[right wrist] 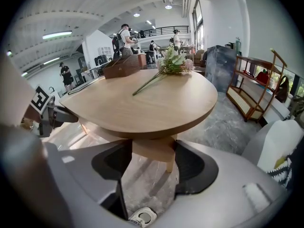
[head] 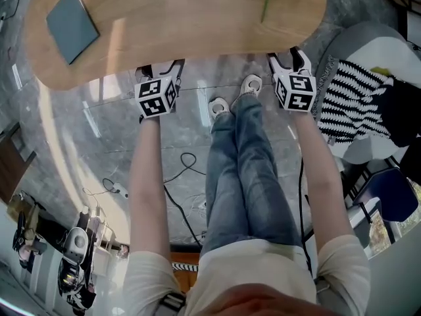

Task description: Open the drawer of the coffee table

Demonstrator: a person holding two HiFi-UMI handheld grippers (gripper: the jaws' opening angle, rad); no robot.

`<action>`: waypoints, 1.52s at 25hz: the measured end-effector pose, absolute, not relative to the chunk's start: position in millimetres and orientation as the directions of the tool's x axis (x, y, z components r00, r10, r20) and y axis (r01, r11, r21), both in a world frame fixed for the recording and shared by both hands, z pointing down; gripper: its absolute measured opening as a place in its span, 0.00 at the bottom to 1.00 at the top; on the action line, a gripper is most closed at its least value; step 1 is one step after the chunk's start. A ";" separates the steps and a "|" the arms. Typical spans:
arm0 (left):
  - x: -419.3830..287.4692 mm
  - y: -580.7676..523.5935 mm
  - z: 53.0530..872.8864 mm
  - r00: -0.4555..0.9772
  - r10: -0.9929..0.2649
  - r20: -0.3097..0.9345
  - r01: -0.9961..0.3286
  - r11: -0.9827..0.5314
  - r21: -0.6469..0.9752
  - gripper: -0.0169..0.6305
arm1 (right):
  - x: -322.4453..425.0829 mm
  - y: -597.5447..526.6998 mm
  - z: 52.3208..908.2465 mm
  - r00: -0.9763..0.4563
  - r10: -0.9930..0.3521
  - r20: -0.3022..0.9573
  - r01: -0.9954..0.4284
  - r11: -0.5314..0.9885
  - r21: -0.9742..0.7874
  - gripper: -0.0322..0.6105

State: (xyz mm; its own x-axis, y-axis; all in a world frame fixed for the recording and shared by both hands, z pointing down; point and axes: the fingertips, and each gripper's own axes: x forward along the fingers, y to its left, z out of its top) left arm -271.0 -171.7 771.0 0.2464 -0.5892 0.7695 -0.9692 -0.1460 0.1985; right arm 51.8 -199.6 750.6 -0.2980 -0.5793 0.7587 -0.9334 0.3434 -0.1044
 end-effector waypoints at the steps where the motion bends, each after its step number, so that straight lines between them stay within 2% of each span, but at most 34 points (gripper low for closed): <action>1: -271.0 -171.4 770.4 0.244 -0.589 0.771 -0.970 -0.145 0.197 0.67 | 52.0 -199.3 750.2 -0.296 -0.579 0.760 -0.934 0.341 -0.105 0.48; 38: -263.7 -75.9 771.8 0.236 -0.541 0.807 -0.971 -0.092 0.222 0.65 | 60.7 -108.5 751.5 -0.277 -0.535 0.798 -0.938 0.329 -0.106 0.47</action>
State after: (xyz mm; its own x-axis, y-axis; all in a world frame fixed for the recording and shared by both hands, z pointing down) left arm -263.7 -75.9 771.8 0.2358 -0.5408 0.8074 -0.9708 -0.0925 0.2215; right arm 60.7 -108.5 751.5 -0.2772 -0.5347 0.7983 -0.9385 0.3289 -0.1056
